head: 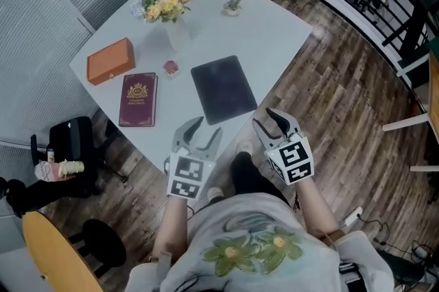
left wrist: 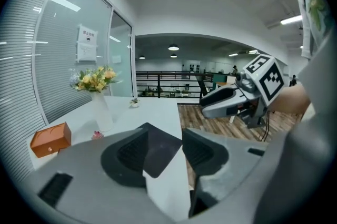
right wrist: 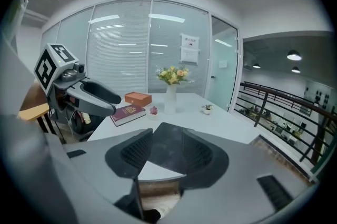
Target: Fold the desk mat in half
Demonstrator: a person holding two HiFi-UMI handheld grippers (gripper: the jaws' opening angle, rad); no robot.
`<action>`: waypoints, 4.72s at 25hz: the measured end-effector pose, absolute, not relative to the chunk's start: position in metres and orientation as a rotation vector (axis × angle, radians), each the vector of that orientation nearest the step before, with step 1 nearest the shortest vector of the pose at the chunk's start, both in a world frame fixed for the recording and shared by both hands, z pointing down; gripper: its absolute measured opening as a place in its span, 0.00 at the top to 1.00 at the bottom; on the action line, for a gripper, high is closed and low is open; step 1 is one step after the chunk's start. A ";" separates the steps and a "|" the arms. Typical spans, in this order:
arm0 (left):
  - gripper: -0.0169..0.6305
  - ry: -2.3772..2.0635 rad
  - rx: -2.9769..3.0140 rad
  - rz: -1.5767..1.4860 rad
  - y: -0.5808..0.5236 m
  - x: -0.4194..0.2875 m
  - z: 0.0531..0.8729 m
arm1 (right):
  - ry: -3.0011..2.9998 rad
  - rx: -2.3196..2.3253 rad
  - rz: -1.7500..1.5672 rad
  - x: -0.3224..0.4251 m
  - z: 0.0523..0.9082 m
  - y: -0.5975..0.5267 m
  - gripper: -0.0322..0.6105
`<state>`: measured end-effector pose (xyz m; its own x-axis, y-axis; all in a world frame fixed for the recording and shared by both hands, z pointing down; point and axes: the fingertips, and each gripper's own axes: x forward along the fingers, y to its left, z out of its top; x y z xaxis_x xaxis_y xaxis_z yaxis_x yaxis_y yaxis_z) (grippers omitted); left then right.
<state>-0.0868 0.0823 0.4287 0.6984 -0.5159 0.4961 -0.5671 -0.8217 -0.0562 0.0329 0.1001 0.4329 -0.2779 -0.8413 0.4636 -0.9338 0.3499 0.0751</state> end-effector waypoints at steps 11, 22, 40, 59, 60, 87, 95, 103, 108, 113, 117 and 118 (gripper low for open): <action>0.69 -0.813 2.680 1.132 0.055 -0.078 0.519 | -2.128 1.310 0.354 0.050 0.501 0.067 0.69; 0.69 -0.684 2.584 1.429 0.035 -0.066 0.592 | -2.024 1.018 0.281 0.065 0.575 0.041 0.69; 0.69 -0.418 2.335 1.728 0.042 -0.075 0.678 | -1.879 0.456 -0.004 0.071 0.659 0.032 0.69; 0.84 -0.421 2.263 1.669 0.028 -0.078 0.676 | -1.929 0.295 0.116 0.070 0.660 0.028 0.88; 0.85 -0.417 2.258 1.673 0.028 -0.078 0.676 | -1.934 0.296 0.119 0.069 0.658 0.028 0.88; 0.89 -0.762 2.305 1.245 0.005 -0.071 0.615 | -2.141 0.650 0.300 0.078 0.598 -0.002 0.89; 0.91 -0.930 2.340 1.081 -0.012 -0.072 0.589 | -2.191 0.753 0.299 0.078 0.577 -0.015 0.89; 0.92 -1.010 2.353 0.991 -0.023 -0.073 0.573 | -2.223 0.836 0.297 0.078 0.558 -0.028 0.89; 0.92 -1.034 2.358 0.915 -0.031 -0.074 0.563 | -2.239 0.882 0.305 0.078 0.549 -0.035 0.89; 0.92 -1.081 2.371 0.859 -0.044 -0.075 0.552 | -2.271 0.926 0.338 0.076 0.538 -0.045 0.89; 0.92 -1.111 2.397 0.842 -0.053 -0.074 0.542 | -2.283 0.950 0.332 0.077 0.530 -0.052 0.89; 0.92 -1.113 2.404 0.840 -0.055 -0.074 0.540 | -2.284 0.955 0.330 0.078 0.529 -0.054 0.89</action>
<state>-0.0739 -0.0545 0.5401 0.5129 -0.5628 0.6482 -0.7775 -0.6247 0.0729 0.0776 -0.0542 0.5292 -0.5367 -0.5498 0.6400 -0.7086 0.7055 0.0118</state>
